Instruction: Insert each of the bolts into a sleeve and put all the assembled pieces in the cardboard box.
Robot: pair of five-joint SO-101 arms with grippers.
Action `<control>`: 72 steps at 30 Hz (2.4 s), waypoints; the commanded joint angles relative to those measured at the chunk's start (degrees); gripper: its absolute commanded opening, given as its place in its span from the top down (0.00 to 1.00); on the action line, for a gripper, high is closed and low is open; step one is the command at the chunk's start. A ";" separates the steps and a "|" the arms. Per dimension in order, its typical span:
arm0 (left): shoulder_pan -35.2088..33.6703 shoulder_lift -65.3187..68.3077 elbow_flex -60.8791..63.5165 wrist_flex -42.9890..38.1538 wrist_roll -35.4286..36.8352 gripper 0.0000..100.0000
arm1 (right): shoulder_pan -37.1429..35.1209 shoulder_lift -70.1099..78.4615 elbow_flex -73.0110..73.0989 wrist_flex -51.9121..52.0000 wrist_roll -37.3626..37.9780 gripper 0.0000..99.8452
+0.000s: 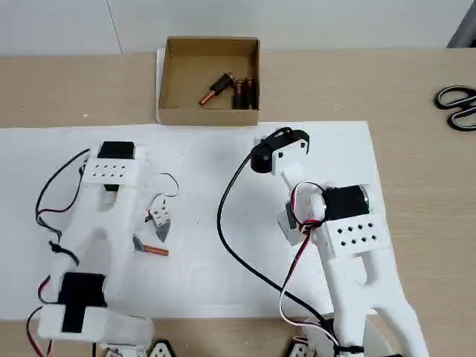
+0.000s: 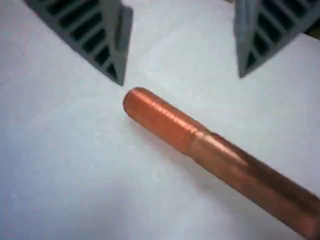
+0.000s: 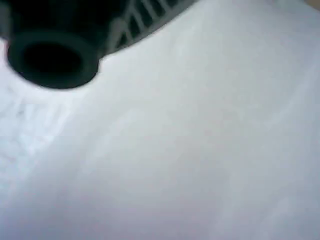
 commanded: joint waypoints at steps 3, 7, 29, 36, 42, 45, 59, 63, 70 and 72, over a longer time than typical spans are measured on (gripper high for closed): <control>-0.26 1.93 -2.07 -2.46 -0.26 0.86 | 0.57 -1.63 -0.26 -0.57 0.70 1.00; -1.14 3.96 -2.15 -3.08 -0.26 0.86 | 0.57 -1.71 -0.26 -0.48 0.70 1.00; -8.18 6.07 -1.71 -4.84 -3.34 0.86 | 0.57 -1.36 -0.26 -0.66 0.70 1.00; -8.18 6.07 1.10 -6.59 -3.34 0.86 | 0.57 -1.36 -0.26 -0.57 0.70 1.00; -8.18 6.07 3.30 -7.47 -3.34 0.86 | 0.57 -1.36 -0.26 -0.57 0.70 1.00; -9.85 5.98 3.30 -7.38 -3.34 0.86 | 0.57 -1.36 -0.26 -0.57 0.70 1.00; -15.30 6.07 3.38 -8.97 -5.45 0.95 | 0.57 -1.27 -0.18 -1.10 0.70 1.00; -15.21 6.07 4.97 -10.73 -5.45 0.99 | 0.57 -1.27 -0.18 -1.10 0.70 1.00; -14.95 5.45 6.99 -10.99 -5.45 0.99 | 0.57 -1.27 -0.18 -1.10 0.70 1.00; -13.45 5.36 6.20 -8.62 -5.45 0.99 | 0.57 -1.27 -0.18 -1.10 0.70 1.00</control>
